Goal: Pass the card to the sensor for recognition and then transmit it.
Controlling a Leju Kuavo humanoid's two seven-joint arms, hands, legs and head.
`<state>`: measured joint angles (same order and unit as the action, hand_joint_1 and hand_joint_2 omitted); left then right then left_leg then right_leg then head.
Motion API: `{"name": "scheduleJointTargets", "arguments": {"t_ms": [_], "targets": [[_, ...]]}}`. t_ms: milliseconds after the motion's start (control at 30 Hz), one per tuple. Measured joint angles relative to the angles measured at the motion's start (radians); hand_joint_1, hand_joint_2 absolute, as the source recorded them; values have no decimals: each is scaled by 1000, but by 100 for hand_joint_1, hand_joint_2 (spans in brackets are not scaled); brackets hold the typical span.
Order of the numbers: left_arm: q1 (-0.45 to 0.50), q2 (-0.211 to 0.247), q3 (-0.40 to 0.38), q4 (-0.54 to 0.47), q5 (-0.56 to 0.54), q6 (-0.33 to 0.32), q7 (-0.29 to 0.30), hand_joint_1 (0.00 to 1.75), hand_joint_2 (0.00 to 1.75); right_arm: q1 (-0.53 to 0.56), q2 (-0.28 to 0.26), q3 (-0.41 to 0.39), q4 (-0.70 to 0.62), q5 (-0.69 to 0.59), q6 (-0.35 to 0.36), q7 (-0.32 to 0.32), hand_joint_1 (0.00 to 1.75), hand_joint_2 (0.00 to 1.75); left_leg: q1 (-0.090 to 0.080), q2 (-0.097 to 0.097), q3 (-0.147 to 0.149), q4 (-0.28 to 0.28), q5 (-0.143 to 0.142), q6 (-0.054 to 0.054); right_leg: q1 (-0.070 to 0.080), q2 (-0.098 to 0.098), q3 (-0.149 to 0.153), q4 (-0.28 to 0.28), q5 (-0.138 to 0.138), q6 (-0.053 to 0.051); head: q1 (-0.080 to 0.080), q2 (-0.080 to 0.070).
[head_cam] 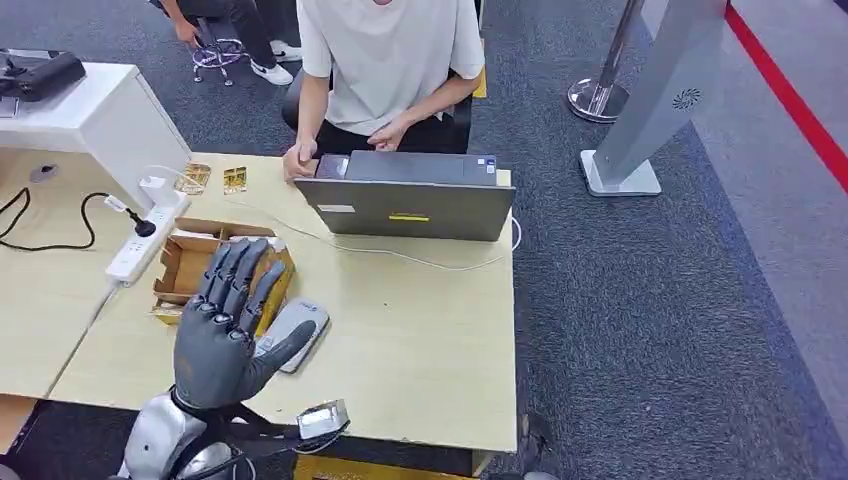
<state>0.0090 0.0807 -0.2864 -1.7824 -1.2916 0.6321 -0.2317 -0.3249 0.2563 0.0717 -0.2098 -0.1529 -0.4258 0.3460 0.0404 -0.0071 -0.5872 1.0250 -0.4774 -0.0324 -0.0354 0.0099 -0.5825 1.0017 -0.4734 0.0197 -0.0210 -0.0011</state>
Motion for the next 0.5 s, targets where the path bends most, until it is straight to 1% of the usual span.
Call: {"name": "scheduleJointTargets", "arguments": {"t_ms": [33,100,133,167,233,333,400,500], "targets": [[-10,22,-6,27,-11,-54,72,0,175,1,-1,-3,0,-4,4,1,0,175,0,0,0,0,0,0,0,0,0,0,0,0,0,0],[-46,72,-24,110,-13,-187,186,0,175,1,-2,-10,0,-8,13,4,0,175,0,0,1,0,0,0,0,0,-1,0,0,0,-1,0],[-72,93,-34,161,-6,-235,217,0,175,2,-4,-13,0,-8,16,5,0,175,0,0,0,0,1,0,0,0,-1,0,0,0,-2,0],[-99,109,-42,204,0,-274,236,0,175,2,-5,-15,0,-8,19,6,0,175,0,0,0,0,2,0,0,0,0,0,1,0,-2,0],[-146,133,-65,301,10,-341,256,0,175,2,-7,-17,-1,-8,23,6,0,175,0,0,0,0,2,0,0,0,0,1,1,-1,-2,0],[-192,155,-92,422,32,-394,267,0,175,4,-10,-19,-1,-8,29,6,0,175,0,1,0,0,2,0,0,1,0,1,1,0,-2,0],[-204,166,-103,478,46,-413,269,0,175,5,-11,-21,-1,-8,34,6,0,175,0,0,0,0,2,0,0,1,0,1,1,0,-2,0],[-220,172,-110,530,68,-417,269,0,175,7,-15,-22,-1,-10,37,6,0,175,0,-3,0,0,1,0,0,-1,1,0,0,0,-2,0]]}}
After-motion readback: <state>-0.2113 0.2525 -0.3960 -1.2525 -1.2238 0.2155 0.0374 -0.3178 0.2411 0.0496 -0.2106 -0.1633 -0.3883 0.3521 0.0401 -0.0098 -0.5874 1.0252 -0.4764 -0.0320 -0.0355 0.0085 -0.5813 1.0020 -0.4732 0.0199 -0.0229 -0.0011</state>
